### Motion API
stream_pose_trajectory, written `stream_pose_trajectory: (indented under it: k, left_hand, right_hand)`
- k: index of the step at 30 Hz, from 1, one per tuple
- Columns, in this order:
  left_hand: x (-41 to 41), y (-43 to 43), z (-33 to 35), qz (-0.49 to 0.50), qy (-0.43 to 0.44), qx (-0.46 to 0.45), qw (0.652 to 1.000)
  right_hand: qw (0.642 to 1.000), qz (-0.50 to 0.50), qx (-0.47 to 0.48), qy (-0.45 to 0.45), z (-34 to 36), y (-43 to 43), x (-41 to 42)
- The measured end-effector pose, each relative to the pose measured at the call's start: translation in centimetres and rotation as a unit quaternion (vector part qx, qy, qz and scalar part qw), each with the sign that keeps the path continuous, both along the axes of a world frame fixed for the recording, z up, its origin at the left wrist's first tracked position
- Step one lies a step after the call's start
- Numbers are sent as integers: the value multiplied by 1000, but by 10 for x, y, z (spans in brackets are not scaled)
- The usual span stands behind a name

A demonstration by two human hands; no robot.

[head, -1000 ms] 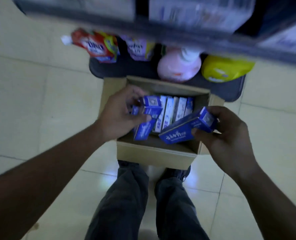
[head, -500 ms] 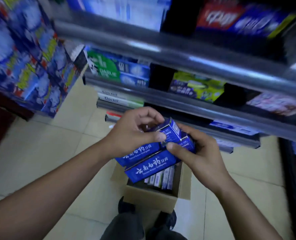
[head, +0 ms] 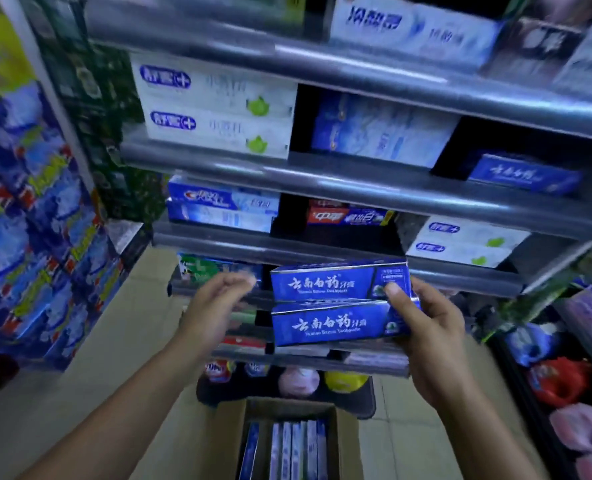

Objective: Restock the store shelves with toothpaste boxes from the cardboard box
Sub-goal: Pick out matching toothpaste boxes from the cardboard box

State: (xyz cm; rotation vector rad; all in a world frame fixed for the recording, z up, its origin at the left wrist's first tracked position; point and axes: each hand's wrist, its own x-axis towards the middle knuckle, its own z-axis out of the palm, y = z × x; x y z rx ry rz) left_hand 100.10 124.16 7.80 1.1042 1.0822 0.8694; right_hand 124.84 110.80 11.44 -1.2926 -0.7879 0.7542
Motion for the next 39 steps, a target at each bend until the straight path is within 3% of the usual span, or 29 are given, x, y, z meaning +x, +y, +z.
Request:
stream_pose_trajectory:
  k: [6, 9, 12, 16, 26, 30, 39]
  left_hand:
    - [43, -27, 24, -54, -82, -62, 993]
    - [76, -34, 36, -7, -100, -34, 994]
    - [98, -32, 41, 55, -58, 20, 997]
    - [117, -21, 48, 52, -41, 85, 994]
    - [187, -24, 100, 8, 12, 243, 970]
    - [219, -31, 115, -19, 54, 312, 948]
    - [289, -34, 140, -17, 21, 293, 956]
  right_hand:
    - [998, -41, 26, 51, 16, -8, -4]
    - [994, -54, 38, 84, 18, -11, -13]
    - [991, -52, 30, 116, 19, -17, -10]
    - [988, -43, 48, 141, 30, -26, 15]
    - [995, -76, 61, -1, 60, -52, 122]
    - [990, -102, 94, 5, 66, -55, 175]
    - [965, -194, 151, -94, 81, -31, 252]
